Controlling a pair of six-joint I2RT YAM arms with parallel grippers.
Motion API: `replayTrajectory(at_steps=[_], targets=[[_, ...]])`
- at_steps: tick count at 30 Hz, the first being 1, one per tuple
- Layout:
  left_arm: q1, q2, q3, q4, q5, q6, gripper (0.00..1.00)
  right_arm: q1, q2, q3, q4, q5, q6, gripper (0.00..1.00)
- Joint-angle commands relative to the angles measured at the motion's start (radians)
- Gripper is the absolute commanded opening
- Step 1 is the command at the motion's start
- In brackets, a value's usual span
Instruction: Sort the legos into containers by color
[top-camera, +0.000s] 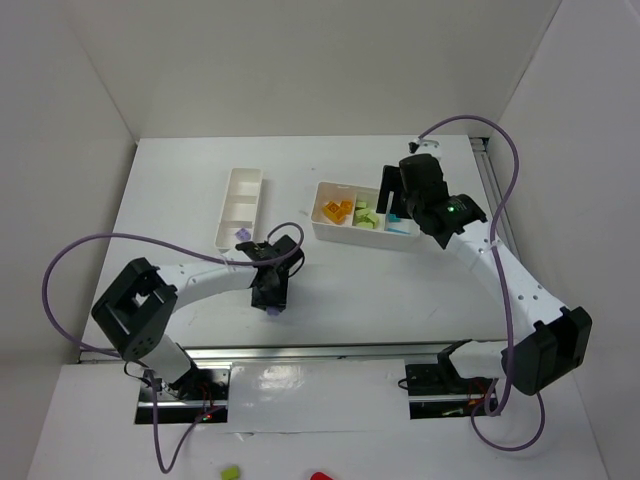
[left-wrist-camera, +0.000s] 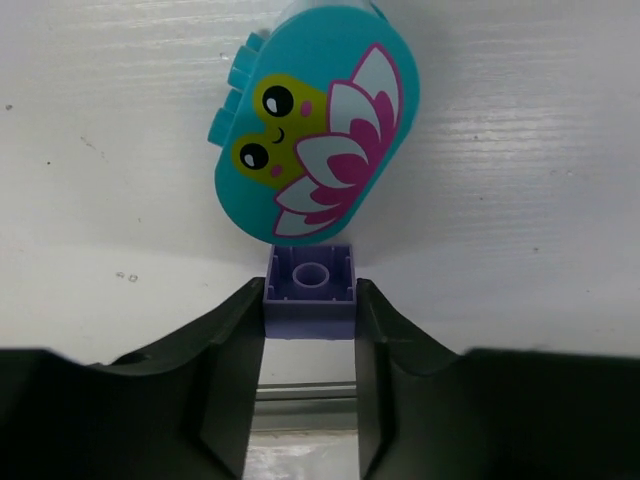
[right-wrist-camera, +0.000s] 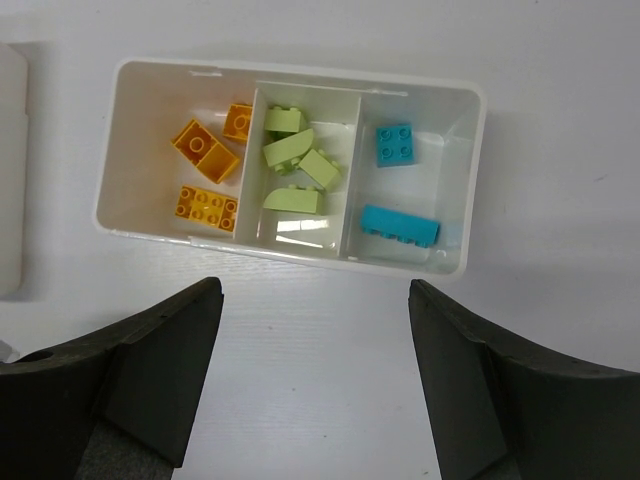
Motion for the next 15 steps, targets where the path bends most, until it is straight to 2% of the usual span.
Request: replayTrajectory(at_steps=[1,5,7,10,12,15], targets=[[-0.004,0.013,-0.004,0.015,-0.05,-0.033,0.45,0.008,-0.006,0.013,0.036,0.011,0.0,0.82],[-0.004,0.013,0.034,-0.055,-0.07,-0.047,0.26,0.017,0.014,0.024,0.036,0.002,0.0,0.82],[-0.004,-0.043,0.065,-0.138,-0.112,-0.056,0.18,0.017,0.026,0.024,0.036,-0.042,0.0,0.82],[0.03,-0.118,0.143,-0.268,-0.143,-0.067,0.13,0.049,0.036,0.003,0.063,-0.143,0.0,0.82],[0.117,-0.18,0.204,-0.299,-0.143,-0.03,0.12,0.104,0.059,-0.017,0.075,-0.165,-0.009,0.81],[0.247,-0.191,0.287,-0.308,-0.107,0.034,0.09,0.204,0.082,-0.06,0.111,-0.179,-0.009,0.81]])
